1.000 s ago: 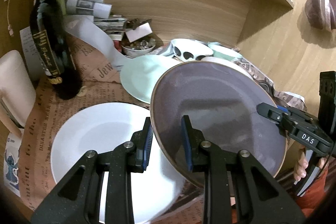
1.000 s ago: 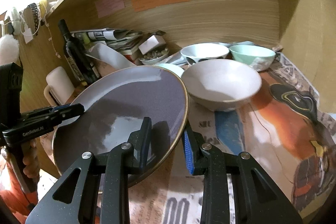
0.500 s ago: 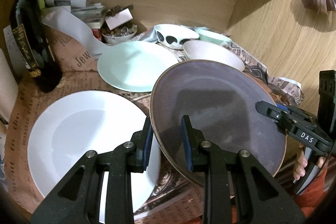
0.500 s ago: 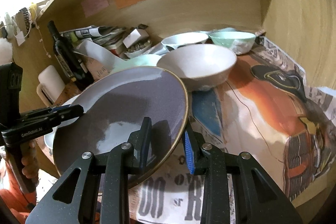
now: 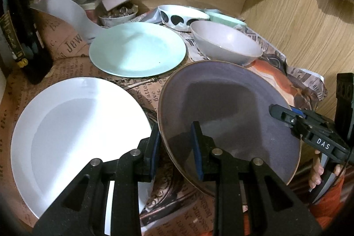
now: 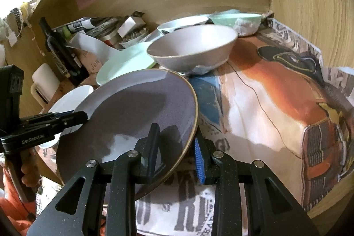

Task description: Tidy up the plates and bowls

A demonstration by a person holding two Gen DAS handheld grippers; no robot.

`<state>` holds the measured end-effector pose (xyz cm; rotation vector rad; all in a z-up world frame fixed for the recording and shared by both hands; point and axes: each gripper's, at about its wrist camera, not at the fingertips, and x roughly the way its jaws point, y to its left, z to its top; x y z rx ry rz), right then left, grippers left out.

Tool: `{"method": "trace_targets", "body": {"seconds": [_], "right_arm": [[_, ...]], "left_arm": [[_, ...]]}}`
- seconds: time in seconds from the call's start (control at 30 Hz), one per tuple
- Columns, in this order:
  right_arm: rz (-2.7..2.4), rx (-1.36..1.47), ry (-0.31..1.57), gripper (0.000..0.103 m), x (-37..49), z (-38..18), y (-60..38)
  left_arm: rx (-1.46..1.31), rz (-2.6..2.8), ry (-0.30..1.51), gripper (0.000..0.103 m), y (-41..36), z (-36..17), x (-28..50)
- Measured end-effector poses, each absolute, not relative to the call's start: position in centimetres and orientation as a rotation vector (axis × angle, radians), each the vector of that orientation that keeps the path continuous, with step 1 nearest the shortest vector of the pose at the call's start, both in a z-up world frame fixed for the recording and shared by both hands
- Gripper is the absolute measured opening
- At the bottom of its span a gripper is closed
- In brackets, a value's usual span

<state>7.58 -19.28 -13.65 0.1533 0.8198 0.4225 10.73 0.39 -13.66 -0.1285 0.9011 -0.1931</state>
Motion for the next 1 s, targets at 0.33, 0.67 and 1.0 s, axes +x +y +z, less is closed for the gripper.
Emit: {"method": "trace_targets", "body": {"seconds": [0.33,0.67,1.0], "right_arm": [[0.417,0.157,0.842,0.027,8.3,-14.3,-19.8],[0.433,0.148,0.857,0.027,8.7,-14.7,-20.1],[0.319,0.046,0.699,0.053,7.3,-11.1,-20.6]], "left_arm": [[-0.115,-0.196,0.929,0.027,-0.4,-14.5,11.9],[-0.067,-0.205,0.929,0.027,-0.9,-14.6,12.0],[-0.054,-0.162,0.836,0.035,0.2,-12.1,11.2]]}}
